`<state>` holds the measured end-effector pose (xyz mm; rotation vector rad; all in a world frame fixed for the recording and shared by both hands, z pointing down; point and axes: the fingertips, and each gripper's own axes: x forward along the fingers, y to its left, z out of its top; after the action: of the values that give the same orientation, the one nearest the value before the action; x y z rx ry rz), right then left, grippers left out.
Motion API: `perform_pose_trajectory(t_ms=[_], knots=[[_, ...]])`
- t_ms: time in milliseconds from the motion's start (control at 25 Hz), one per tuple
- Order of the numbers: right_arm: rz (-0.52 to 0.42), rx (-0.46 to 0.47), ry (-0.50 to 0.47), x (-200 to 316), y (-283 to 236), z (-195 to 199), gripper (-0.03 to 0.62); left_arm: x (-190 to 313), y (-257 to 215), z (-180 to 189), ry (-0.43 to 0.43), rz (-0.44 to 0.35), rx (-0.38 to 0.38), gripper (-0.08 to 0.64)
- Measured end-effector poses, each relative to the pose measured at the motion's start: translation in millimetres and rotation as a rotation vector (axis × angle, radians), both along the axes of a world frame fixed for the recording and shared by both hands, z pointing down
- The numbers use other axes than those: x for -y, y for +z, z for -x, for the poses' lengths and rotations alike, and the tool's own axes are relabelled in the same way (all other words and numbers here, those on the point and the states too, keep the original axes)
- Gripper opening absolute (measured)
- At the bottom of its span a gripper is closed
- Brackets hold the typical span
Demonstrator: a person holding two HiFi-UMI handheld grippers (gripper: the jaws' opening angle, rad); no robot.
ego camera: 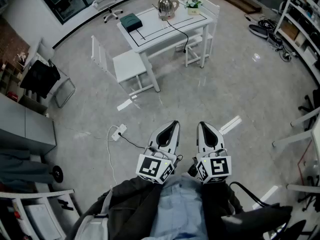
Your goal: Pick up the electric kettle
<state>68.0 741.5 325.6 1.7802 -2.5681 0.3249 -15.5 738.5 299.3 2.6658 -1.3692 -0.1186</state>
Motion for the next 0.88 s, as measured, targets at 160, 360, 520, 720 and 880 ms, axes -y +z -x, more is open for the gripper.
perform_pose_trajectory(t_ms=[160, 360, 520, 720, 880], knots=[[-0.007, 0.001, -0.001, 2.2, -3.8, -4.2, 0.017, 2.2, -2.0, -4.4, -0.004, 0.0, -0.003, 0.008], [-0.013, 0.003, -0.025, 0.5, 3.0, -11.5, 0.017, 1.5, 2.9, -15.3, -0.003, 0.008, 0.014, 0.008], [-0.008, 0.015, -0.029, -1.6, 7.0, -23.2, 0.017, 0.4, 7.5, -28.7, -0.004, 0.022, 0.016, 0.008], [-0.026, 0.063, -0.047, -3.4, 8.0, -47.2, 0.017, -0.5, 9.6, -53.6, -0.013, 0.025, 0.021, 0.008], [-0.009, 0.075, -0.042, -1.8, 13.7, -63.2, 0.018, 1.2, 15.0, -69.1, -0.013, 0.047, 0.03, 0.008]])
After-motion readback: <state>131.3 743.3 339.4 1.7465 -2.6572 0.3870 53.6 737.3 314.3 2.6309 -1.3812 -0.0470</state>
